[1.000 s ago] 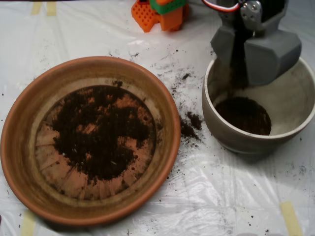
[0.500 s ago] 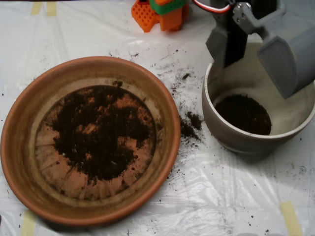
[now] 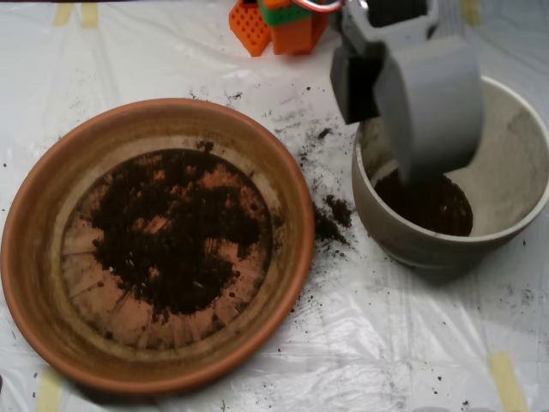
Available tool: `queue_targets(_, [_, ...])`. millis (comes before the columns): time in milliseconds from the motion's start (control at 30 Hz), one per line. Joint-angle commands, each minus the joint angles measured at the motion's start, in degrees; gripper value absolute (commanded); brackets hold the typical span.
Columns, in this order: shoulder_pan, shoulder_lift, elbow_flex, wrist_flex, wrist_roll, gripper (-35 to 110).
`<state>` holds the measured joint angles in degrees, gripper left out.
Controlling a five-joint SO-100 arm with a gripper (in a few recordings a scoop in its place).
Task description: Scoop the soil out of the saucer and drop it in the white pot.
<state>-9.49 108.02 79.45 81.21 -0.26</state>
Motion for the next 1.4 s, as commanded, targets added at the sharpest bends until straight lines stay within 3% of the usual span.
queue_targets(0, [7.1, 9.7, 3.9, -2.2, -0.8, 46])
queue_targets(300, [23.5, 18.9, 27.4, -13.1, -3.3, 45])
queue_targets(600, [32.9, 20.7, 51.2, -34.8, -11.1, 44])
queue_targets(1067, [37.6, 1.3, 49.7, -37.1, -20.2, 50])
queue_targets(1367, [38.0, -16.8, 32.7, -29.4, -20.6, 57])
